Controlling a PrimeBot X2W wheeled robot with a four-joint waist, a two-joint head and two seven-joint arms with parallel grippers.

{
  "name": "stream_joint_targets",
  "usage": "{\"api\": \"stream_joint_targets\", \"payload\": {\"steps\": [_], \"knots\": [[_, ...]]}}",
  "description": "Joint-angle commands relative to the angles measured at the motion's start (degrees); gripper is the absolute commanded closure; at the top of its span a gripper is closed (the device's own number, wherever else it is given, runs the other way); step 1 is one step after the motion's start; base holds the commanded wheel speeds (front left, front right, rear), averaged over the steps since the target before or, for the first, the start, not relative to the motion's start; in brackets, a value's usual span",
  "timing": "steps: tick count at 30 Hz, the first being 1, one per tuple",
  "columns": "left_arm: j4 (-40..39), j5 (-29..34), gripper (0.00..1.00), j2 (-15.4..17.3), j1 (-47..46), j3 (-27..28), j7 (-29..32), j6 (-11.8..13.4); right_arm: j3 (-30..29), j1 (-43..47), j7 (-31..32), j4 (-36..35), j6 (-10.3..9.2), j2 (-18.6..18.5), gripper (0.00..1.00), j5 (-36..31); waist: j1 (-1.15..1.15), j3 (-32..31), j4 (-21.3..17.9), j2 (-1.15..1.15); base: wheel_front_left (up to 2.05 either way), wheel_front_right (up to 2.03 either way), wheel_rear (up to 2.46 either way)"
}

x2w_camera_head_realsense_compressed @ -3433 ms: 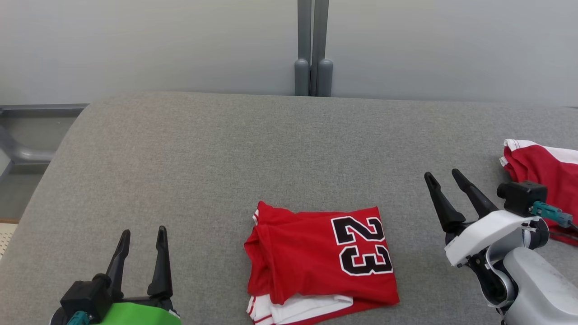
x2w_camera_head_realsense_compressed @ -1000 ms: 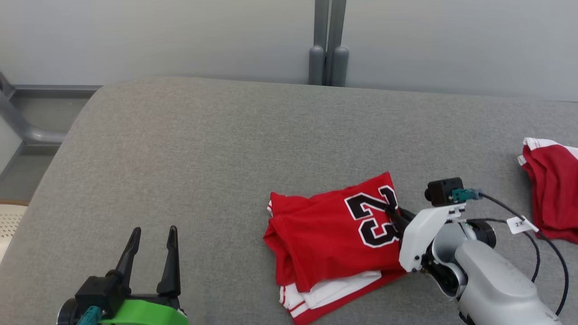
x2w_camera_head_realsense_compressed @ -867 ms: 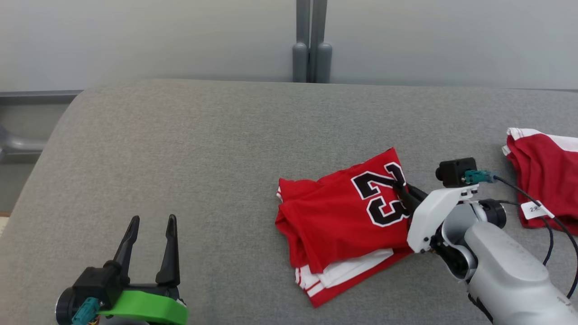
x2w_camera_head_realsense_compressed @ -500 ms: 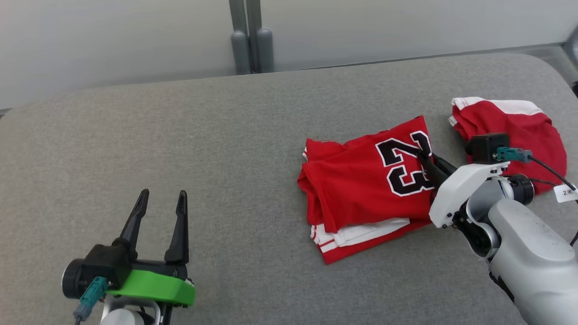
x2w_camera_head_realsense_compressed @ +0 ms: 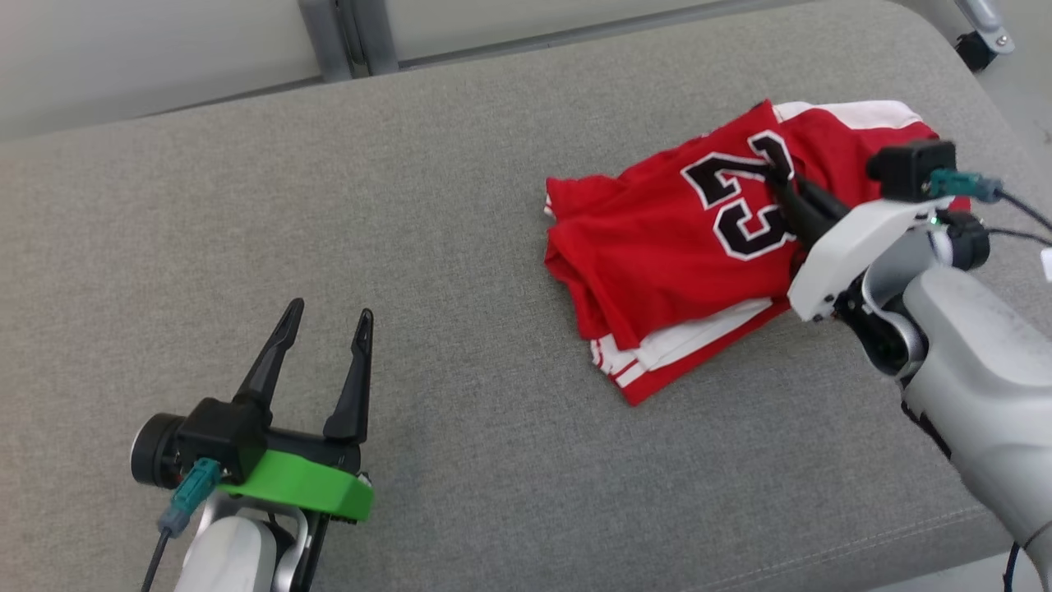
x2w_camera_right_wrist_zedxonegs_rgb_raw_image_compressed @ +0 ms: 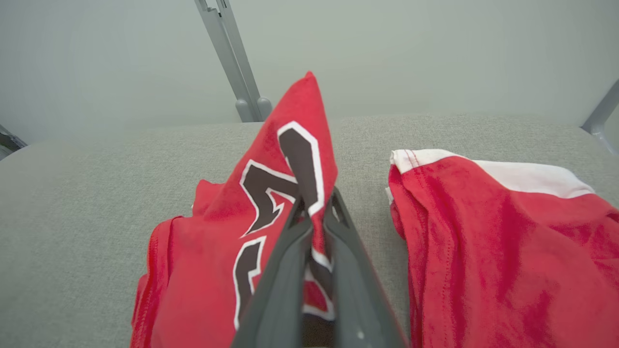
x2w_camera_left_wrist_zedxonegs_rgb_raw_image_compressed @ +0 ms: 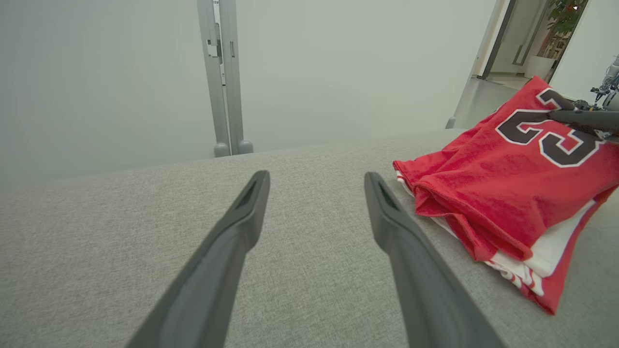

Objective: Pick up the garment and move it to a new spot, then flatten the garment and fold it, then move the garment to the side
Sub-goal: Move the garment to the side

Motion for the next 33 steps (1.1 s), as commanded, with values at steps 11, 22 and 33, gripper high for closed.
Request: {"api": "stream_joint_targets", "payload": {"steps": [11,22,33], "knots": [[0.6,0.6,0.0,2.4,-4.8,-1.4,0.6,-0.3,-1.0,-10.3,4.3,1.6,-0.08,-11.4,1.0,2.3,0.0,12.9,0.0,0.0,0.0,0.0,0.0],[-0.4,1.2,0.0,3.6,-7.3,-2.6,1.6,-0.2,-6.9,-10.9,5.0,3.0,-0.08,-19.1,1.0,3.5,0.0,17.9,0.8,0.0,0.0,0.0,0.0],[0.9,0.5,0.0,3.5,-8.7,-3.3,1.3,0.0,-4.5,-13.8,-2.9,17.1,-0.07,-17.2,0.0,-2.9,0.0,17.9,3.7,0.0,0.0,0.0,0.0]]}}
